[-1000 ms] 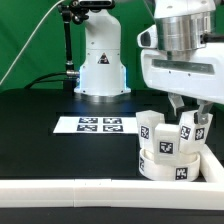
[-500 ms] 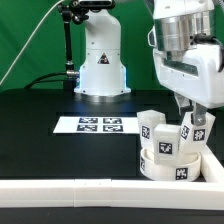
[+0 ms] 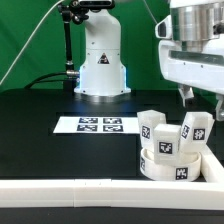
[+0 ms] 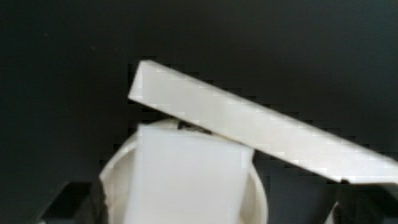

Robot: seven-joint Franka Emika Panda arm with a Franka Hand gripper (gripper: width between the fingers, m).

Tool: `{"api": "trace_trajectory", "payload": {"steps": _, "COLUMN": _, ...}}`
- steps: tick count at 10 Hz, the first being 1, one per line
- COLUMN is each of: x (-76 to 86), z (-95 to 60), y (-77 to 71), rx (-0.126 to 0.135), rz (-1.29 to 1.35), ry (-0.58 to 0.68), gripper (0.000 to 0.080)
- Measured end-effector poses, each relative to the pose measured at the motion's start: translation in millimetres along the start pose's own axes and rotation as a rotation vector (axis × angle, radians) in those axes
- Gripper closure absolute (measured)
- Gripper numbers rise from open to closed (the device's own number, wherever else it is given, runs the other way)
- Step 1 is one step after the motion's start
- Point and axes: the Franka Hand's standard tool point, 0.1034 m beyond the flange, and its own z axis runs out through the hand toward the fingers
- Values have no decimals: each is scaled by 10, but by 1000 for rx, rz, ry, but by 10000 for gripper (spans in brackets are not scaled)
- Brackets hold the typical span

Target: Assemble stool

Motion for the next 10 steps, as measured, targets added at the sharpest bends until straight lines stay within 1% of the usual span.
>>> {"api": "trace_trajectory", "payload": {"steps": 2, "x": 13, "z": 27, "y": 10, "rx": -4, "rz": -107, "ry": 1, "gripper": 151}}
{"api": "trace_trajectory", "payload": {"steps": 4, "x": 20, "z": 28, "y": 13, "rx": -7, "rz": -282, "ry": 4, "gripper": 151}}
{"api": "trace_trajectory", "payload": {"steps": 5, "x": 9, "z": 23, "y": 3, "rx": -14, "rz": -399, "ry": 23, "gripper": 151}}
{"api": "trace_trajectory", "payload": {"steps": 6, "x": 21, "z": 12, "y": -19, "rx": -3, "rz": -584, "ry": 37, "gripper": 151}}
{"api": "trace_trajectory", "payload": {"steps": 7, "x": 37, "z": 8, "y": -13, "rx": -5, "rz": -706, "ry": 37, "gripper": 151}}
{"api": "trace_trajectory", "payload": {"steps": 9, "x": 3, "z": 27, "y": -21, "rx": 1, "rz": -920, "ry": 50, "gripper": 151}}
{"api": "trace_trajectory", "payload": {"steps": 10, "x": 20, "z": 27, "y": -20, "rx": 0, "rz": -966, "ry": 51, "gripper": 151}}
